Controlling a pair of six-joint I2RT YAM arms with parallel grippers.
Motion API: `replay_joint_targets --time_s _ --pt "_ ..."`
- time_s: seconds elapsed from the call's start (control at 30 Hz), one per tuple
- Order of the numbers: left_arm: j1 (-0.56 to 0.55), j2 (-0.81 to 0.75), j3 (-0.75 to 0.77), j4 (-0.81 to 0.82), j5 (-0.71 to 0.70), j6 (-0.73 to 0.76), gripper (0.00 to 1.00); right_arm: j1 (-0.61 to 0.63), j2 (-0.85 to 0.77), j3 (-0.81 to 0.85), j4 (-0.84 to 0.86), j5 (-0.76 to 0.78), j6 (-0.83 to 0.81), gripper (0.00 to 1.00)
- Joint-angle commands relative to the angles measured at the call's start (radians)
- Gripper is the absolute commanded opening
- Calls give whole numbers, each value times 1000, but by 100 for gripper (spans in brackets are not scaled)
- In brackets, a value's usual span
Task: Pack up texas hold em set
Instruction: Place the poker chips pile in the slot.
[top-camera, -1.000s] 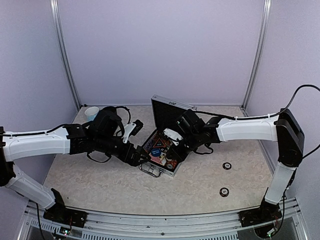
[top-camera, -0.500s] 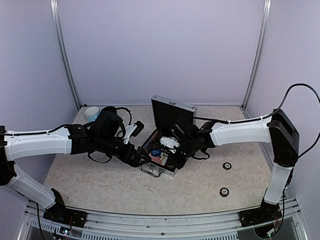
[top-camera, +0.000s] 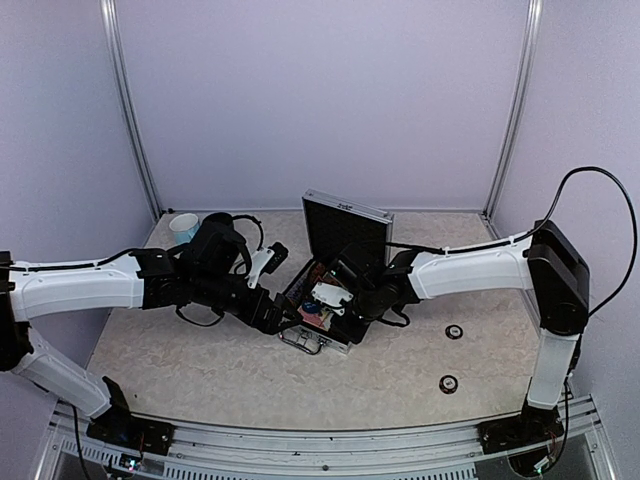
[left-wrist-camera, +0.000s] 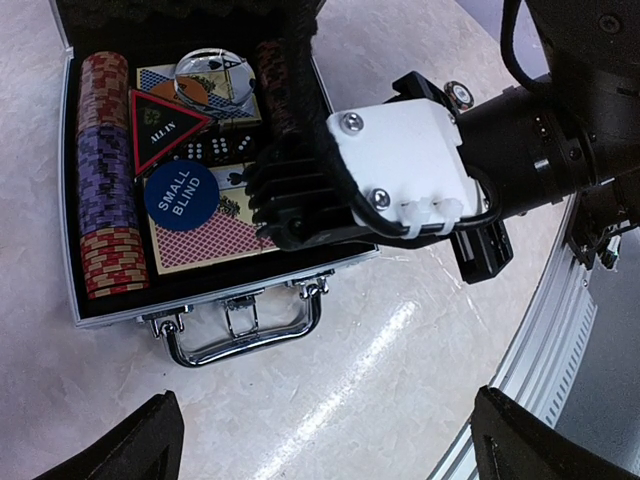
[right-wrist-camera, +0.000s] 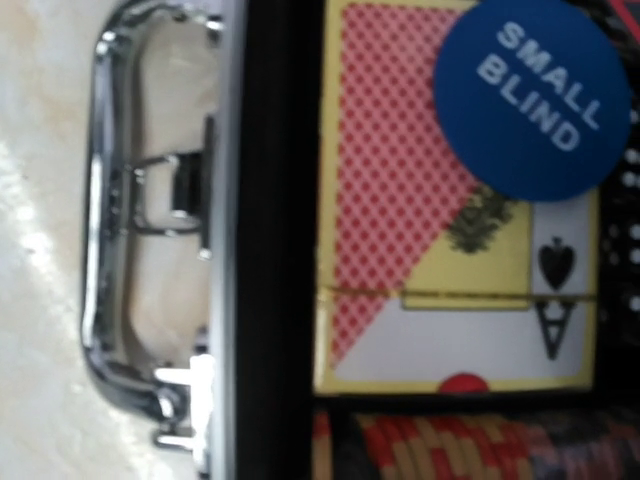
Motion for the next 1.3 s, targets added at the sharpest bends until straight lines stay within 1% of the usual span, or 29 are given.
replay_joint_targets --time_s 0.0,0.27,0.43,1.03,1.27 --pt "7 12 -9 22 6 -11 99 16 0 18 -12 58 -13 10" --pt "7 16 -8 20 7 -10 99 18 -3 19 -25 99 -18 12" --pt "7 19 -9 20 6 -9 99 18 -22 19 -29 99 -18 12" --pt "7 32 -7 23 28 -9 99 19 -63 4 -50 178 -16 11" --pt "7 35 -5 21 23 -5 99 13 -107 -16 -52 230 8 10"
